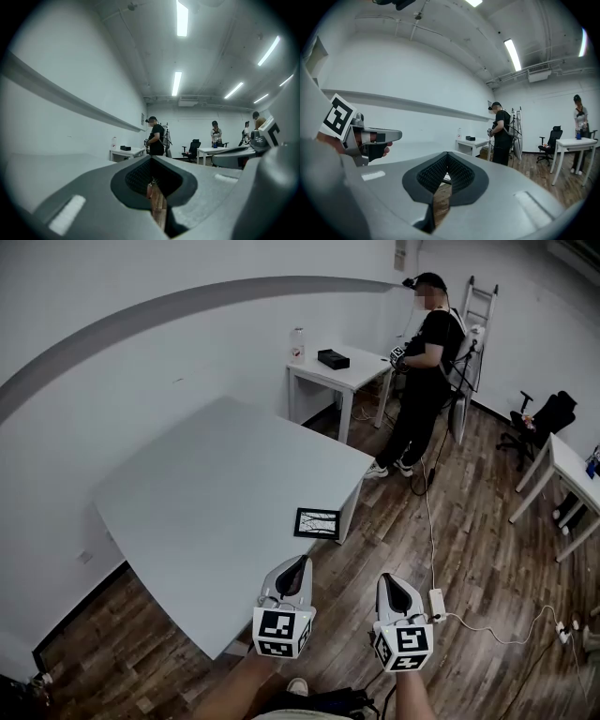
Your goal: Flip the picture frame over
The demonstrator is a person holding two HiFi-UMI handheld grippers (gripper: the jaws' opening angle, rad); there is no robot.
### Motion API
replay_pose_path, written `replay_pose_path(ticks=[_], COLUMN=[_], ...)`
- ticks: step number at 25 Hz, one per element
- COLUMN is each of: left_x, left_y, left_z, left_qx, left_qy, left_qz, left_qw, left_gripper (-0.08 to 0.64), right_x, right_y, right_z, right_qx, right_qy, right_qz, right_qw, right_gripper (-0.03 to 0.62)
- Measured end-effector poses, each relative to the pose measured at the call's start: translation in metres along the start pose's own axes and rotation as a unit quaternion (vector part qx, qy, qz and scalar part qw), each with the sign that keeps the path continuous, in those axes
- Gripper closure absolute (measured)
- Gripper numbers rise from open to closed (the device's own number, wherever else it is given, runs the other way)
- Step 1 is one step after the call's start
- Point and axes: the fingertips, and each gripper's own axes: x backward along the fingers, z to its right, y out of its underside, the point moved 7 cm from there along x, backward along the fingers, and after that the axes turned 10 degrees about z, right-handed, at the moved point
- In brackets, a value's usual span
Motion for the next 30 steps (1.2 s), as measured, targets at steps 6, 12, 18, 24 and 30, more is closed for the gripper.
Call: replay_pose_path(ticks=[6, 12, 18, 24, 30], left_x=[-0.017, -0.032, -0.057, -0.098, -0.135], left_y=[0.004, 0.013, 0.022, 0.032, 0.043], left_z=[-0.017, -0.021, -0.023, -0.012, 0.005], left_qx=[0.005, 0.002, -0.011, -0.018, -0.023], left_qy=[0.007, 0.007, -0.005, -0.018, -0.029], left_qz=[0.001, -0.006, -0.012, -0.017, -0.023], left_qw=[1.0000, 1.0000, 0.9999, 0.9995, 0.9990], left_gripper=[0.560, 0.560, 0.560, 0.560, 0.560], right_x=[-0.018, -0.033, -0.063, -0.094, -0.115], right_y=[0.001, 0.010, 0.017, 0.024, 0.031], right_z=[-0.002, 0.006, 0.024, 0.058, 0.098], right_qx=[0.007, 0.000, -0.012, -0.016, -0.021], right_qy=[0.009, 0.009, -0.006, -0.028, -0.042], right_qz=[-0.004, -0.004, 0.003, 0.004, 0.005], right_qw=[1.000, 1.000, 1.000, 0.999, 0.999], right_gripper=[0.568, 0.568, 0.569, 0.568, 0.569])
